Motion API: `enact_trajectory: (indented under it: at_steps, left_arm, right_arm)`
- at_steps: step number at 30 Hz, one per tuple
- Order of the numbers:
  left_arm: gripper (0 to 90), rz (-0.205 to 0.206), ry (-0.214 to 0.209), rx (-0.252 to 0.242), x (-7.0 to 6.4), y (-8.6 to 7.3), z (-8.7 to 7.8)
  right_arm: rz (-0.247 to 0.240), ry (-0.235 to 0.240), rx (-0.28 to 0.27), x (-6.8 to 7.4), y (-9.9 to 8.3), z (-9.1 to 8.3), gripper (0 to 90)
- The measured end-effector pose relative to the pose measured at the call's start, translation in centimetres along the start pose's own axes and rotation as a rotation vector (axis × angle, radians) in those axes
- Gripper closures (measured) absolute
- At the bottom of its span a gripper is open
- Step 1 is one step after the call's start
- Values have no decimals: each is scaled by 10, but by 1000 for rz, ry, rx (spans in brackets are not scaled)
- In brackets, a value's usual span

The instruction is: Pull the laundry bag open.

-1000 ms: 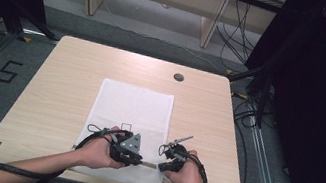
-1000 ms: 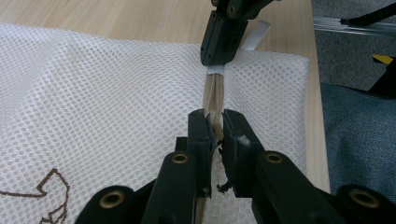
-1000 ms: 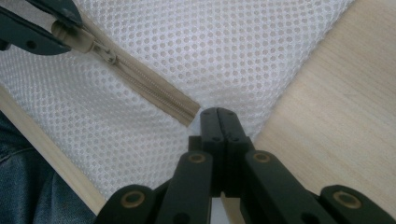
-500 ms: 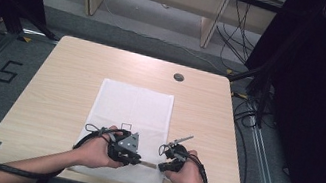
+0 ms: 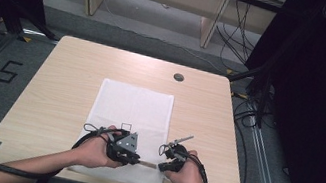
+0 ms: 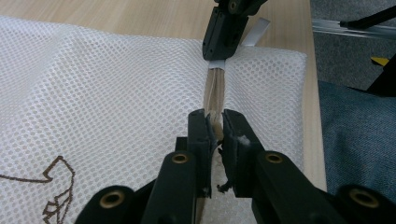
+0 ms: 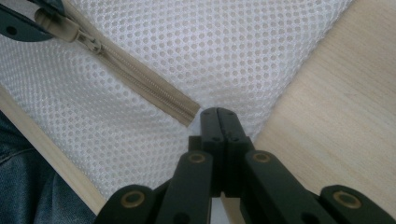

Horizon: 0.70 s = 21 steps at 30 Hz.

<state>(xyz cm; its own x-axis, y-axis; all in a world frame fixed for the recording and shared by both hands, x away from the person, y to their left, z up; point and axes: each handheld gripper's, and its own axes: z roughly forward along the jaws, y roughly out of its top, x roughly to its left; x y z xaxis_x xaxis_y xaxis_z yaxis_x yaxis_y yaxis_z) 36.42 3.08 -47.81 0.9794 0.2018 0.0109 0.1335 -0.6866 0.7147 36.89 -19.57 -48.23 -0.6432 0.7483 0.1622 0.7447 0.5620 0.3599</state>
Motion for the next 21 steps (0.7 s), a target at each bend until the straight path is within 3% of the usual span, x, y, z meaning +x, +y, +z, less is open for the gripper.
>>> enact_trajectory:
  at_steps: [7,19,21]
  left_arm:
    - [817,-27,-2,-6,0,-2,-3]
    - [817,-34,-1,-16,-1,-4,-3]
    - [817,-3,2,-7,1,-4,-5]
  right_arm:
    - [0,-1,1,0,0,0,900]
    - [0,-1,2,0,0,0,900]
    - [0,-3,3,1,0,0,900]
